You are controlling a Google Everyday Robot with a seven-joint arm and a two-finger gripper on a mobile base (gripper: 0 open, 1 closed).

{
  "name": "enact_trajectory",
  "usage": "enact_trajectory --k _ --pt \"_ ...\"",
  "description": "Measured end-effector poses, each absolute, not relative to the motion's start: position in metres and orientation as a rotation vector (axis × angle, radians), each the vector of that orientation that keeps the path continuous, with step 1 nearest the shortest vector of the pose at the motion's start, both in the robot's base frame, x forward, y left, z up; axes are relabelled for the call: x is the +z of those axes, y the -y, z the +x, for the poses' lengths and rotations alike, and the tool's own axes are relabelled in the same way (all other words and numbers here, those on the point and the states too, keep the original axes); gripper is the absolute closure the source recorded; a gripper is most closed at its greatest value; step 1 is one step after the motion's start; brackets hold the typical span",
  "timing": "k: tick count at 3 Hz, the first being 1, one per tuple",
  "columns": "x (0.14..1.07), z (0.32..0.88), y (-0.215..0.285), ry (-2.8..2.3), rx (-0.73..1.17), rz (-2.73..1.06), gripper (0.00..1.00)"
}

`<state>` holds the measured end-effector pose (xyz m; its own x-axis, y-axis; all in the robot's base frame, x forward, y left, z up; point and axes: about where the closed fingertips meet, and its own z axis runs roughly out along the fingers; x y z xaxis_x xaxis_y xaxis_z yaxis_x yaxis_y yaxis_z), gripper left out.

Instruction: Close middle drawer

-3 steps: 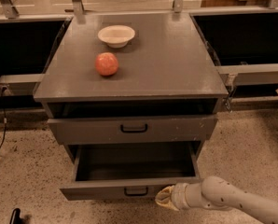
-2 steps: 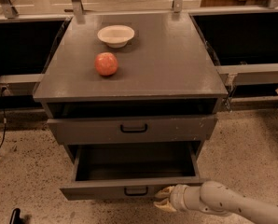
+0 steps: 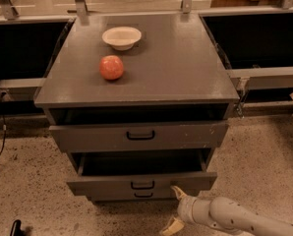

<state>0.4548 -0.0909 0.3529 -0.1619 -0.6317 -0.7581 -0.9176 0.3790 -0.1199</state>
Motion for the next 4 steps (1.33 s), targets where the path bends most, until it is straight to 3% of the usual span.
enact_trajectory --k 1,3,4 --pt "0.353 0.456 0.090 -1.884 0.482 -1.336 0.02" --pt "0.361 0.470 0.085 -1.857 0.500 -1.373 0.48" --pt "0.369 0.485 0.087 -1.850 0.453 -1.348 0.37"
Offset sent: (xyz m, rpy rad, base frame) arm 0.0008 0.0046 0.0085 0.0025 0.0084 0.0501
